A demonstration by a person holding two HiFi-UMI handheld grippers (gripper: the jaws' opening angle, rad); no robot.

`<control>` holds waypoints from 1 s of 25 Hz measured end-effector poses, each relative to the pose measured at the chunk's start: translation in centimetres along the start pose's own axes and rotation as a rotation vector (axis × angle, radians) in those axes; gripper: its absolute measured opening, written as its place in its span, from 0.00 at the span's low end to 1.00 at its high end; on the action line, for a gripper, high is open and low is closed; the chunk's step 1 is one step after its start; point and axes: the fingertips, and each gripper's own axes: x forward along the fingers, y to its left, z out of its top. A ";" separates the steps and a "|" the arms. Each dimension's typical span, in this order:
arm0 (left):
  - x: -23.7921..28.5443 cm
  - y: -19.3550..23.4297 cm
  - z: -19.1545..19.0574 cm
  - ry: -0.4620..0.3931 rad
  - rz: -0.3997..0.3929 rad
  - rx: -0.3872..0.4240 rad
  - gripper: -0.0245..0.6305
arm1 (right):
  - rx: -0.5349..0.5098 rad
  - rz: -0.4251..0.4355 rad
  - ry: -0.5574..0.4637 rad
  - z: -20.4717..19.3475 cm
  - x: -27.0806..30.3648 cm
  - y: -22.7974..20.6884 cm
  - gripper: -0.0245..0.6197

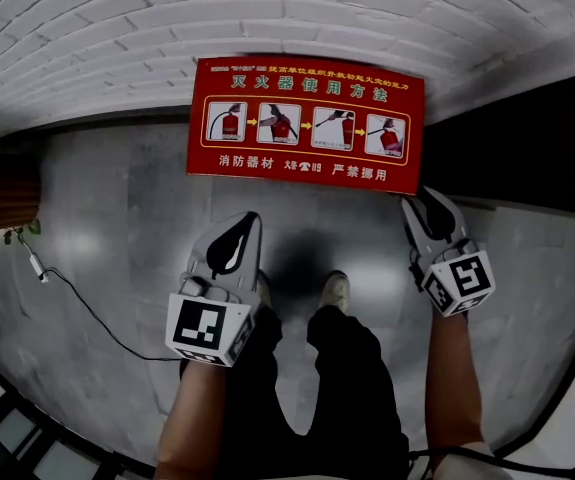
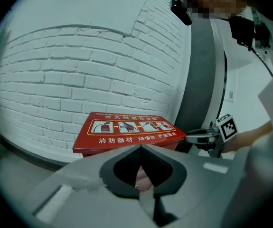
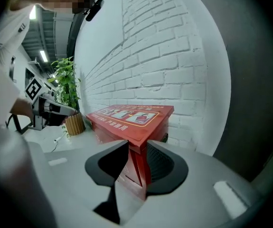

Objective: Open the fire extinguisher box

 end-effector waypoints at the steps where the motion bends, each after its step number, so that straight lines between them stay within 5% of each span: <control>1: 0.0 -0.1 0.0 0.001 0.000 0.001 0.04 | 0.003 -0.001 -0.010 0.3 -0.2 -0.1 0.22; 16: -1.6 0.9 5.9 -0.023 0.016 0.014 0.04 | -0.005 -0.056 -0.169 11.3 -3.0 -0.6 0.20; 25: -3.8 2.5 8.1 -0.037 0.067 -0.016 0.04 | 0.098 -0.074 -0.253 20.0 -1.2 -4.7 0.20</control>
